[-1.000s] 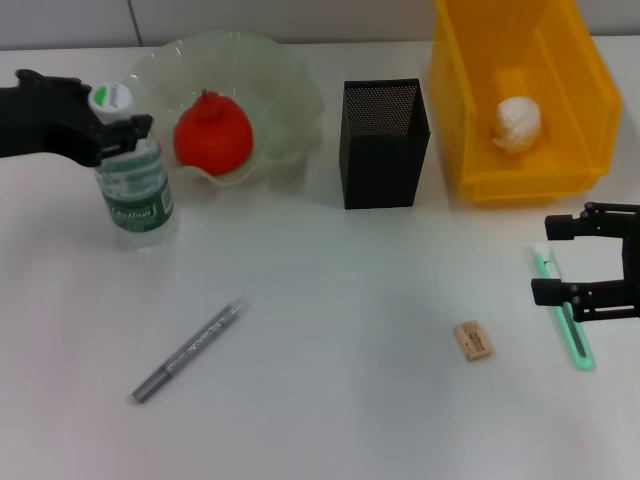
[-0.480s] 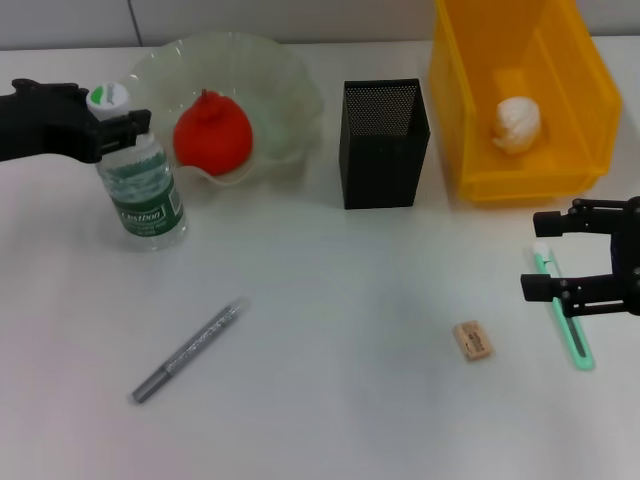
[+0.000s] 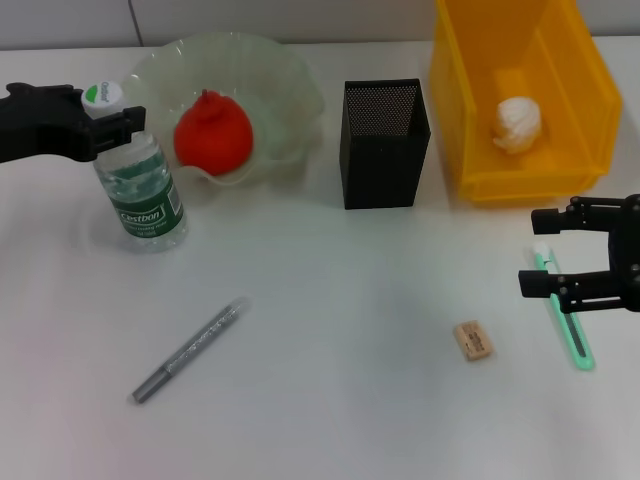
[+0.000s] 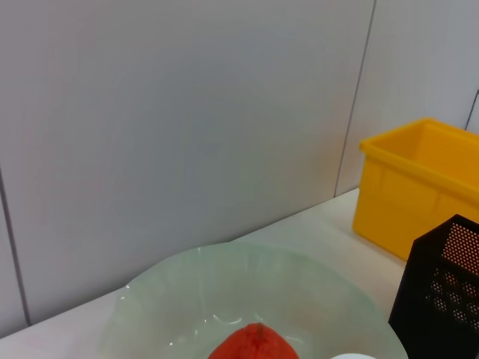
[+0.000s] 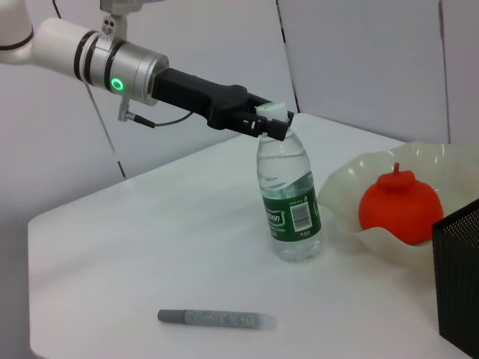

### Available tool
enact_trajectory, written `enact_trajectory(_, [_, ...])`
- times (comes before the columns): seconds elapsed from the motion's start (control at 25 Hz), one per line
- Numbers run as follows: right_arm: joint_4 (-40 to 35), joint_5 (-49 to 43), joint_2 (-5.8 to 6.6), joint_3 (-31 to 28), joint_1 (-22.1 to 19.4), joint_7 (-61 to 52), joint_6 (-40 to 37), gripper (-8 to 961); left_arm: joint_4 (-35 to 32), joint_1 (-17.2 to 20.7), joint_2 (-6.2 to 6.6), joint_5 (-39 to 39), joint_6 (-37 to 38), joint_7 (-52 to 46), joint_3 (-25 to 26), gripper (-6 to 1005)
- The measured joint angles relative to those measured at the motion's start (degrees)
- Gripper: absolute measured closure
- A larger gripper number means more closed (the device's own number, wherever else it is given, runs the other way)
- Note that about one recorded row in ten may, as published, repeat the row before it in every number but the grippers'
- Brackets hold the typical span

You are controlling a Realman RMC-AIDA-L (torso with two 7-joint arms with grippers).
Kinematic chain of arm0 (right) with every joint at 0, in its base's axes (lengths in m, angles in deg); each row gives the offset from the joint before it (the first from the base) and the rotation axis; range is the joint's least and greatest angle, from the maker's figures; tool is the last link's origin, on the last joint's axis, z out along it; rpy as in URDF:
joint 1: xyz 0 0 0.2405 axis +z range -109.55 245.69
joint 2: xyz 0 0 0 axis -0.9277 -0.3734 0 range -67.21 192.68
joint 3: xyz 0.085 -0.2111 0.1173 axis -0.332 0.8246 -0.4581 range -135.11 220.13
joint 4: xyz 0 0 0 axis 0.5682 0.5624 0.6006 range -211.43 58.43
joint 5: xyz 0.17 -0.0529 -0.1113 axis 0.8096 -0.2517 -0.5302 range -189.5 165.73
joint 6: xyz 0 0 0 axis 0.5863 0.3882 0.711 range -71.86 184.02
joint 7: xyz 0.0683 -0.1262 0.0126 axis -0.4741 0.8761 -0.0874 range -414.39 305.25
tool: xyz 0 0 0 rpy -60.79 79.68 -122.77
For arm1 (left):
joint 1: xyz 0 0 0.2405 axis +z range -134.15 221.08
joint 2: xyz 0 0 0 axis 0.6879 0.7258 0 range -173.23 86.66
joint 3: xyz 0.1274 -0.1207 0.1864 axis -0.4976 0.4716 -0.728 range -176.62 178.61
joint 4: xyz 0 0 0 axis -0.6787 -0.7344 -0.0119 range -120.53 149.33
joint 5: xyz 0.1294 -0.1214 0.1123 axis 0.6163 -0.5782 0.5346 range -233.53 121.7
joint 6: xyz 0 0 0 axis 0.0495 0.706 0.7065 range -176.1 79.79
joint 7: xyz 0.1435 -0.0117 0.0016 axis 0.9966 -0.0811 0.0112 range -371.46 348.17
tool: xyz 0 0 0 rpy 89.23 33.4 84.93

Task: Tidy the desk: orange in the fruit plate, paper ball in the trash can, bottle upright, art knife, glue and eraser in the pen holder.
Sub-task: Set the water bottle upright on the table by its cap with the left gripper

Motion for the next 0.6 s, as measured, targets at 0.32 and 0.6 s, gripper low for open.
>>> enact_trajectory(0.32, [0.2, -0.73, 0.0, -0.1, 0.22, 0.04, 0.5, 223, 1.67, 0.13, -0.02, -1.41, -0.59, 0.3, 0.18, 551])
enact_trajectory(0.6, [0.21, -0.79, 0.0, -0.09, 0.45, 0.06, 0.67, 230, 0.67, 0.84, 0.04, -2.07, 0.13, 0.71, 0.41, 284])
